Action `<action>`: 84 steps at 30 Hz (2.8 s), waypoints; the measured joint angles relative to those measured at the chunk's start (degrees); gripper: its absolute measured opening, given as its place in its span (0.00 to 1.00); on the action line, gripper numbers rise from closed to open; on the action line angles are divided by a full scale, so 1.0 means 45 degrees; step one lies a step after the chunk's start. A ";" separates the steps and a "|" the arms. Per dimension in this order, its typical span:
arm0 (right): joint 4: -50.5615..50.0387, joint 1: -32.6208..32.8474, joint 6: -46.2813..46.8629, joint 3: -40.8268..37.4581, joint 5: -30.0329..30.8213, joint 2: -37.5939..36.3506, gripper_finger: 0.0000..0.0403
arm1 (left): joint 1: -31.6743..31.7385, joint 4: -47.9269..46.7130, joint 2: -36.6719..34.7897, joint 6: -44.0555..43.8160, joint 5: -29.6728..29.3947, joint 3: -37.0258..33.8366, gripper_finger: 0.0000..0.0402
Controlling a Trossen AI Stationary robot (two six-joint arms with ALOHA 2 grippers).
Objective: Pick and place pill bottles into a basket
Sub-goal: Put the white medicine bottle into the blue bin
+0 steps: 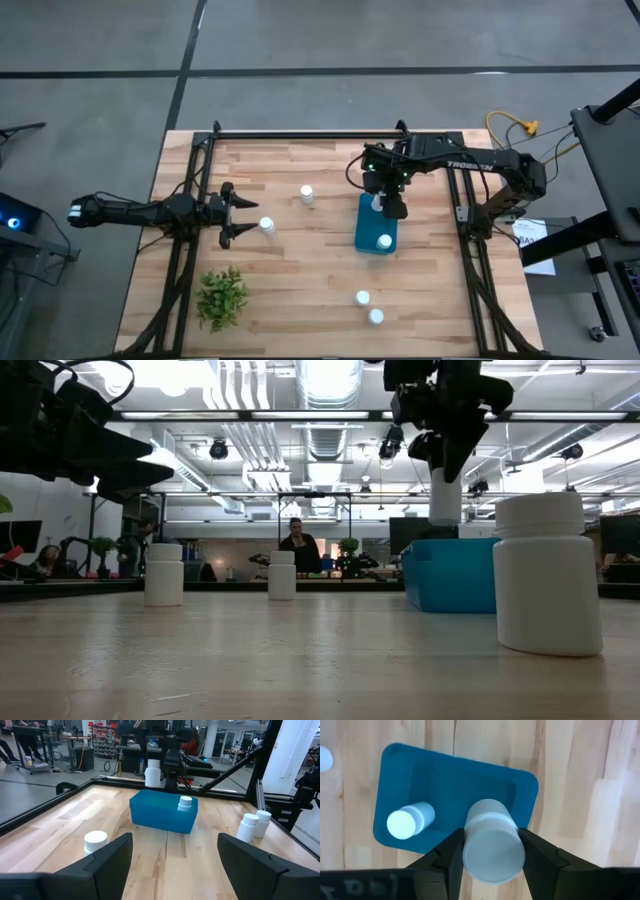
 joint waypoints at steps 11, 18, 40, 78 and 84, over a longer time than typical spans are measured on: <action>0.0648 0.0141 0.0237 -0.1150 0.0155 -0.0015 0.37 | -0.0005 -0.0003 -0.0001 -0.0001 0.0000 0.0000 0.68; 0.2015 0.0282 0.0369 -0.2036 0.0637 -0.0405 0.37 | -0.0005 -0.0004 0.0003 0.0000 -0.0004 0.0000 0.68; 0.3257 0.0248 0.0709 -0.4872 0.0792 -0.1712 0.37 | -0.0015 -0.0004 -0.0020 -0.0001 -0.0003 0.0000 0.68; 0.3949 0.0248 0.0816 -0.5730 0.1491 -0.1557 0.37 | -0.0005 -0.0003 0.0003 0.0000 0.0000 0.0000 0.68; 0.3989 0.0248 0.0740 -0.5737 0.1482 -0.1034 0.43 | -0.0005 -0.0003 -0.0007 0.0000 -0.0002 0.0000 0.68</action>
